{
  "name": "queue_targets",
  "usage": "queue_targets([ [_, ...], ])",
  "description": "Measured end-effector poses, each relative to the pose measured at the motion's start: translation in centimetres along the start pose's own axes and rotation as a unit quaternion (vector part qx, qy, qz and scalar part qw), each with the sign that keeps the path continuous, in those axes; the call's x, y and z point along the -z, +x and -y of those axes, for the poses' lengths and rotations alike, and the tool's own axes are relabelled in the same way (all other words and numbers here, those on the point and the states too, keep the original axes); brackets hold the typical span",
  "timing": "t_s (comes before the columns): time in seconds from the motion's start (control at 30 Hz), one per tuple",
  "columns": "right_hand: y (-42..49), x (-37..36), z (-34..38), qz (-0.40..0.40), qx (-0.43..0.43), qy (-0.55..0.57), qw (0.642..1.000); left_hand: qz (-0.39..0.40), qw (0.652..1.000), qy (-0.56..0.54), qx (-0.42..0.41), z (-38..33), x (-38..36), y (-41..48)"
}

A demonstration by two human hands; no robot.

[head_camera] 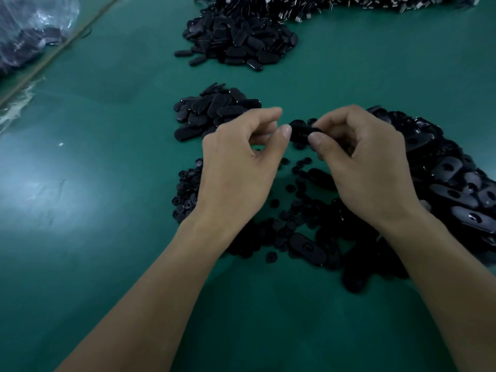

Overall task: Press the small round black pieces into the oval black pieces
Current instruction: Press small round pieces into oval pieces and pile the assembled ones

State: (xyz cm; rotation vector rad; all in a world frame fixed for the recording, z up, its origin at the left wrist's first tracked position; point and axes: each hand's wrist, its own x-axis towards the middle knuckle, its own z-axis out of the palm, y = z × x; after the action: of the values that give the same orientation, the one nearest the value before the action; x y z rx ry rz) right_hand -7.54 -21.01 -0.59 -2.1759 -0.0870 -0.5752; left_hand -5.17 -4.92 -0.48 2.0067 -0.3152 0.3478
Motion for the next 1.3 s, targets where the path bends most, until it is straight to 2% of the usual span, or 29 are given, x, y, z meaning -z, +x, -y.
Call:
queue_targets([
  [0.17,0.3,-0.2,0.0,0.009,-0.015,0.149,0.989,0.018,0.99,-0.134,0.047,0.2,0.4,0.5],
  [0.33,0.5,-0.2,-0.3,0.032,-0.065,0.267,0.961,0.058,0.96,-0.257,0.101,-0.1,0.7,0.7],
  [0.5,0.6,0.0,-0.4,0.043,-0.111,0.327,0.938,0.062,0.961,-0.246,0.107,-0.1,0.6,0.6],
  [0.8,0.3,-0.2,0.3,0.039,-0.15,0.369,0.916,0.065,0.954,-0.266,0.125,-0.1,0.6,0.6],
  [1.0,0.1,-0.3,0.4,0.042,-0.144,0.354,0.923,0.066,0.961,-0.246,0.112,0.1,0.5,0.6],
  [1.17,0.1,-0.4,0.5,0.032,-0.119,0.308,0.943,0.057,0.973,-0.206,0.083,0.2,0.6,0.6],
  [1.23,-0.1,-0.5,0.3,0.013,-0.104,0.236,0.966,0.041,0.978,-0.189,0.074,0.3,0.5,0.6],
  [1.3,-0.4,-0.7,0.2,0.012,-0.07,0.09,0.993,0.016,0.982,-0.175,0.074,0.4,0.5,0.7],
])
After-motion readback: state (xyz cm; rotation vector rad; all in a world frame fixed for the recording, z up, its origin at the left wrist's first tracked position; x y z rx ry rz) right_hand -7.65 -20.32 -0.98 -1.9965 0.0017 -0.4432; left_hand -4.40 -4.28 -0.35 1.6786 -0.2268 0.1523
